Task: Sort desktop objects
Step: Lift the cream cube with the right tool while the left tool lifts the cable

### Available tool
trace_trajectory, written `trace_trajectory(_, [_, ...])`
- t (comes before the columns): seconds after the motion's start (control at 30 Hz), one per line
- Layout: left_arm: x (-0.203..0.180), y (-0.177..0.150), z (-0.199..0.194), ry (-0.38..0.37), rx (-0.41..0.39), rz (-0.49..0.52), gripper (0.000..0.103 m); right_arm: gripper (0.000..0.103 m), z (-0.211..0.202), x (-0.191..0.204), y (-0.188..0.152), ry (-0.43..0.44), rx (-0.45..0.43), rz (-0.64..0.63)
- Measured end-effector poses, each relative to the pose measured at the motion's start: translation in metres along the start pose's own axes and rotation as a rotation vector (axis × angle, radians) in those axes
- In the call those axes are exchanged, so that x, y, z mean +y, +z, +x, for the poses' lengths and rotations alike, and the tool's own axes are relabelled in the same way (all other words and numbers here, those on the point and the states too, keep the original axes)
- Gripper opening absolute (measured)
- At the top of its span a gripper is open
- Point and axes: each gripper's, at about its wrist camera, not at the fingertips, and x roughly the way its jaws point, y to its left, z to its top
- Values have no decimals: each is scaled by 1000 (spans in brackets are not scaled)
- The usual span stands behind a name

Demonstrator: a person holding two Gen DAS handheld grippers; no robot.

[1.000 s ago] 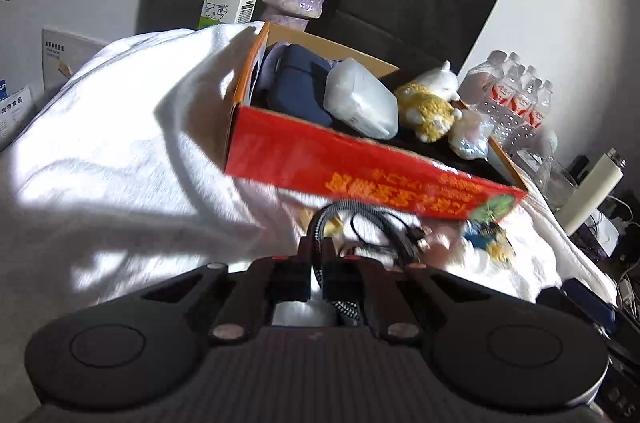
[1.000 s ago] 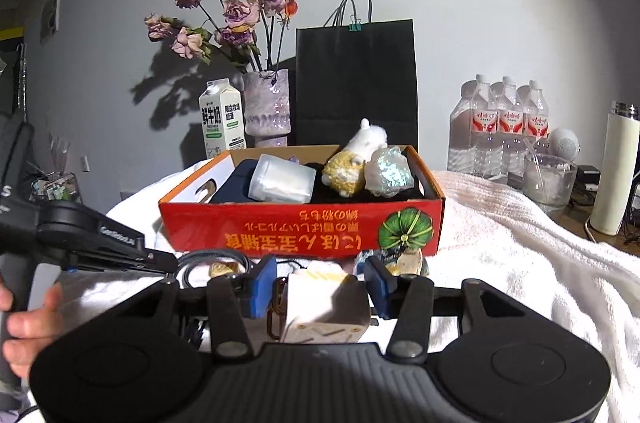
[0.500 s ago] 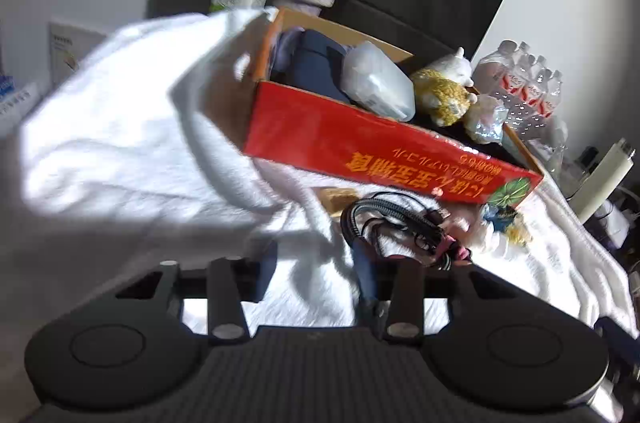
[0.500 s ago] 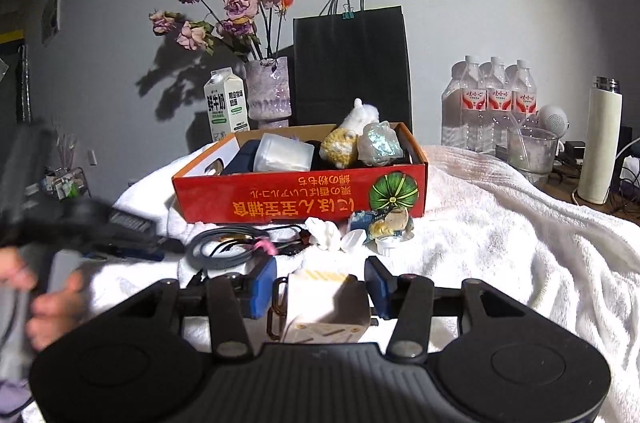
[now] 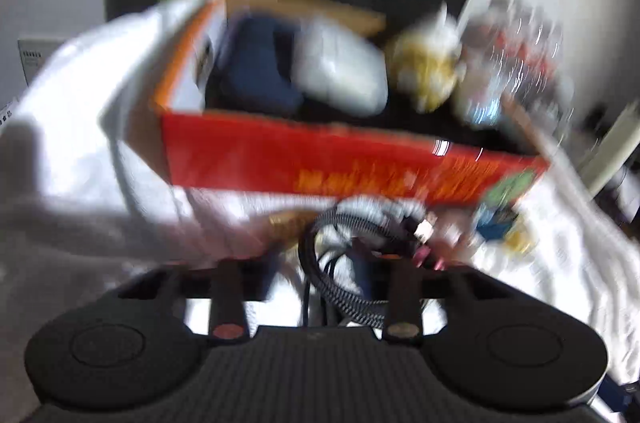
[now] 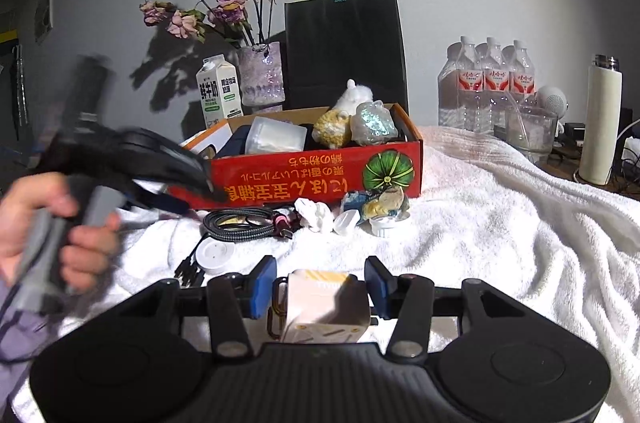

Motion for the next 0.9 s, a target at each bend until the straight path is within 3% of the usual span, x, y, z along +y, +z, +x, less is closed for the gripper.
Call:
trace_trajectory(0.1, [-5,-6,5,36,-25,24,15,47,0,-4,-2,-5,3,8])
trace_trajectory(0.2, [0,-16,-23,0,-99,4,10,47,0,-8,-3,-9,6,16])
trace_trajectory(0.27, [1,-22,-46,-45,-148,3,10,47,-2,-8,-3,-4,3,14])
trace_trajectory(0.43, [-1,-51,-96,-43,-223,32,10,47,-10,-3,-2,16,-18,4])
trace_trajectory(0.63, [5,-78,-157,-77,-314,-6,10,47,-33,7,3,8,-79,-16])
trace_trajectory(0.8, [10,-75,-193,-87,-393,1,10,47,-54,12,8,18,-123,-21])
trace_trajectory(0.9, [16,-57,-195,-103,-393,7,10,47,-59,11,15,36,-137,-17])
